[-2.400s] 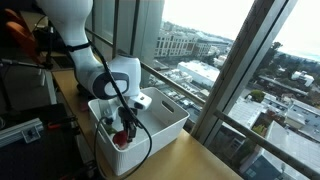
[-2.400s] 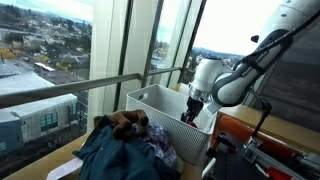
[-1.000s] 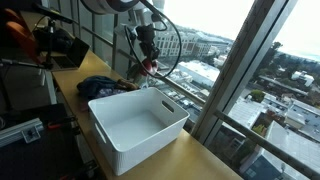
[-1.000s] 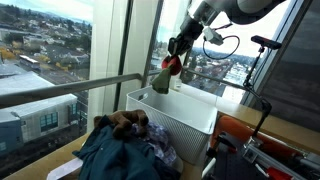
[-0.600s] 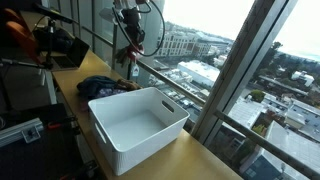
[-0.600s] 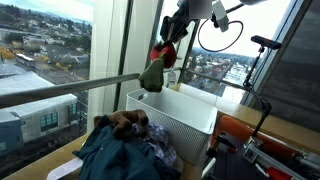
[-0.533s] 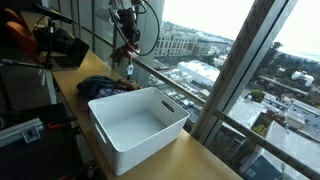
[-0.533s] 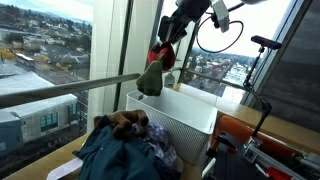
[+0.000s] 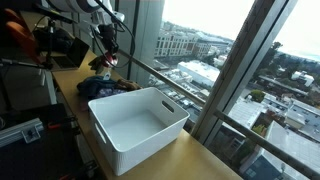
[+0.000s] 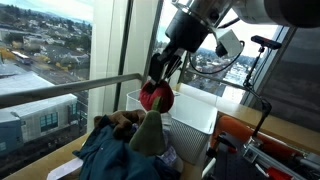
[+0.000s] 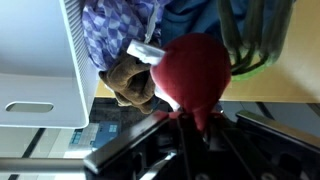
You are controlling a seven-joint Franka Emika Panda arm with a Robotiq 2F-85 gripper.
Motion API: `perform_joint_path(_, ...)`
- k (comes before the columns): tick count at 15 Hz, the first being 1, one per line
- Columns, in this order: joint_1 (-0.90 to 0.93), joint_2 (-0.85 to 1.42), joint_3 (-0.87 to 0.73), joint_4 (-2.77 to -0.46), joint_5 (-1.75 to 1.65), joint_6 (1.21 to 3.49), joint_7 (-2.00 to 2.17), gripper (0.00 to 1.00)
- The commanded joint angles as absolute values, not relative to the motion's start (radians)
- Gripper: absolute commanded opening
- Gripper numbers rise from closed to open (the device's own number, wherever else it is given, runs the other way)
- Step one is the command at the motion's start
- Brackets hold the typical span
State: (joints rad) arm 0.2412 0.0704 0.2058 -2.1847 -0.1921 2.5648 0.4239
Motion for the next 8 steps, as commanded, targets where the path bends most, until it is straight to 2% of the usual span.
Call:
perform_joint_path(1,0.249,0.107,0.203,-2.217,-0.177,2.597,0.438,0.02)
perform_joint_path(8,0.301,0.206,0.198,-2.266,-0.188,2.679,0.480,0.02)
